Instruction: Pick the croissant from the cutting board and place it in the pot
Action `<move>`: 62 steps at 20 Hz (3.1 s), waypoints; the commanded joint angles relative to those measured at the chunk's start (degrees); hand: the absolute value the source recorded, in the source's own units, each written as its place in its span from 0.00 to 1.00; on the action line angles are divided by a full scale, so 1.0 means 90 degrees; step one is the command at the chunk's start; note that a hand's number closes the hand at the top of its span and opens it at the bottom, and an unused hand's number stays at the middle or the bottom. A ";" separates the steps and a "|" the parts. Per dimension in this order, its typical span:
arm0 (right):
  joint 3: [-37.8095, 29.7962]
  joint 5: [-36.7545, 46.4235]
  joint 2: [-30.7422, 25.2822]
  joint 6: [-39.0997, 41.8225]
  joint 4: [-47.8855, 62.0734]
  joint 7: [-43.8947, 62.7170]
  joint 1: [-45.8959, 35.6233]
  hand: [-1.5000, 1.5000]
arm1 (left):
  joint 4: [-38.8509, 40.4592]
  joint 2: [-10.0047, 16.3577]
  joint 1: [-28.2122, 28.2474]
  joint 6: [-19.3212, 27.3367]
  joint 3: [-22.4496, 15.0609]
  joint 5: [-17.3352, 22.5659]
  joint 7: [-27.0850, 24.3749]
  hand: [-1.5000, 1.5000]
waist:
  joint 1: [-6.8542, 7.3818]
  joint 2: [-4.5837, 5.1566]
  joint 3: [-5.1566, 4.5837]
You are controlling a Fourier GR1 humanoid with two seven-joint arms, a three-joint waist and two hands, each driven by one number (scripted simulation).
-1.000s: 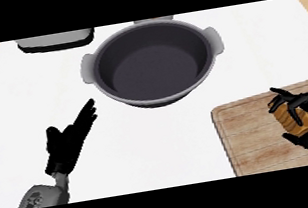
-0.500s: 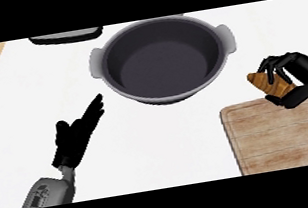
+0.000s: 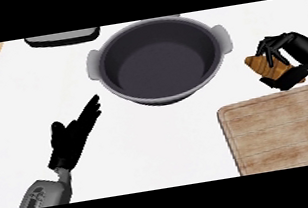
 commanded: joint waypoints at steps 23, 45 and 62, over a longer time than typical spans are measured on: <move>0.0681 0.1691 0.1539 -0.0880 -0.0623 0.2497 -0.2949 1.00 | 0.0226 -0.0058 0.0339 -0.0245 0.0452 -0.0171 -0.0317 0.50 | -0.0287 -0.0125 -0.0035; 0.2617 0.4155 0.3466 -0.1044 0.1162 0.5313 -0.3105 0.00 | 0.0149 -0.0432 0.0001 -0.0168 0.0253 -0.0420 0.0059 0.50 | -0.0006 -0.0005 -0.0034; -0.1153 0.0416 0.3401 -0.2604 -0.0212 0.4584 -0.3228 0.00 | 0.0127 -0.0412 0.0112 -0.0190 0.0331 -0.0478 -0.0015 0.50 | -0.0105 -0.0025 -0.0026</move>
